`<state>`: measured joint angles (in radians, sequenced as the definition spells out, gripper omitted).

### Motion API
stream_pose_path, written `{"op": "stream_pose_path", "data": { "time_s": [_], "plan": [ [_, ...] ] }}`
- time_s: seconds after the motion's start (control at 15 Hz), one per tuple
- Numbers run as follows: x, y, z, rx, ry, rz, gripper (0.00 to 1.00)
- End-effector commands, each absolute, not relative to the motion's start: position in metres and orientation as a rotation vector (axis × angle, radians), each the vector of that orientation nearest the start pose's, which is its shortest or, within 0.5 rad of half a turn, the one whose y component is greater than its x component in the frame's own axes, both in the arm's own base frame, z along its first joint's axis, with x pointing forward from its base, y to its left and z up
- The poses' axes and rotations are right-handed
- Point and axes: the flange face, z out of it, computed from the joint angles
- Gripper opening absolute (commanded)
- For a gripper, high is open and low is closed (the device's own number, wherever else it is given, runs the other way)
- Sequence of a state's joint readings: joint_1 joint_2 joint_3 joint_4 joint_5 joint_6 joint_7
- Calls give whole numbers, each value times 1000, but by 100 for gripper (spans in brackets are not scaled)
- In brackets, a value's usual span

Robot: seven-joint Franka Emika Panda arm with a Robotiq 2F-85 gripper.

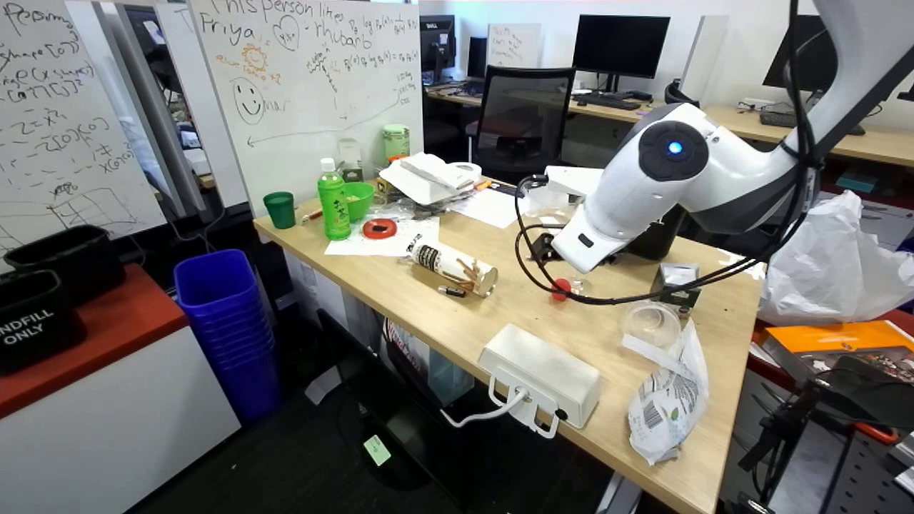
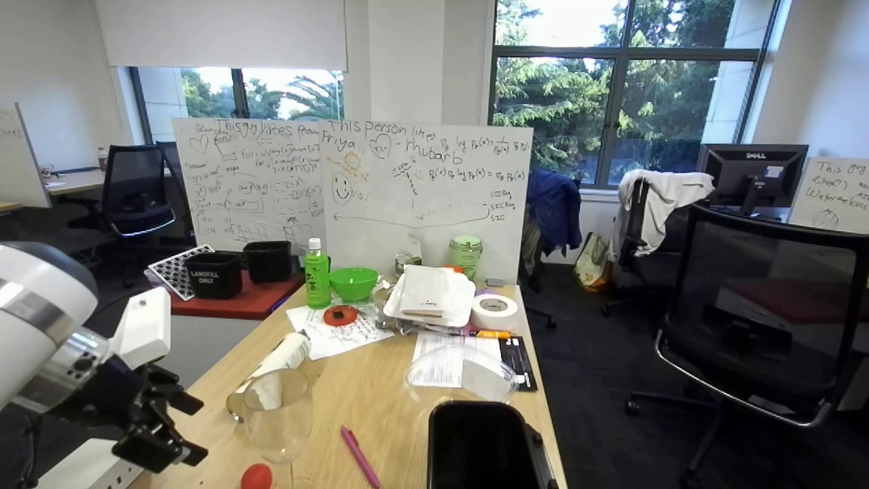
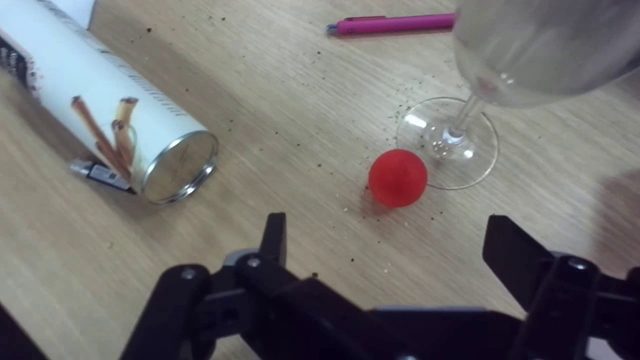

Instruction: Pour the contents of the wine glass into the black bin

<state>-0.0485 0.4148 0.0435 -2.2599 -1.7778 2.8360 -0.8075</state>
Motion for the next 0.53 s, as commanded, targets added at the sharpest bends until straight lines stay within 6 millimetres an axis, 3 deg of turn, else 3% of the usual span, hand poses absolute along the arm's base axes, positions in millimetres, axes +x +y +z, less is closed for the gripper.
{"op": "stream_pose_path", "data": {
  "time_s": [0.0,0.07,0.47],
  "plan": [
    [491,47,188,732,2477,29,100],
    [495,51,178,756,2458,-52,100],
    [493,53,177,754,2464,-41,100]
  ]
}}
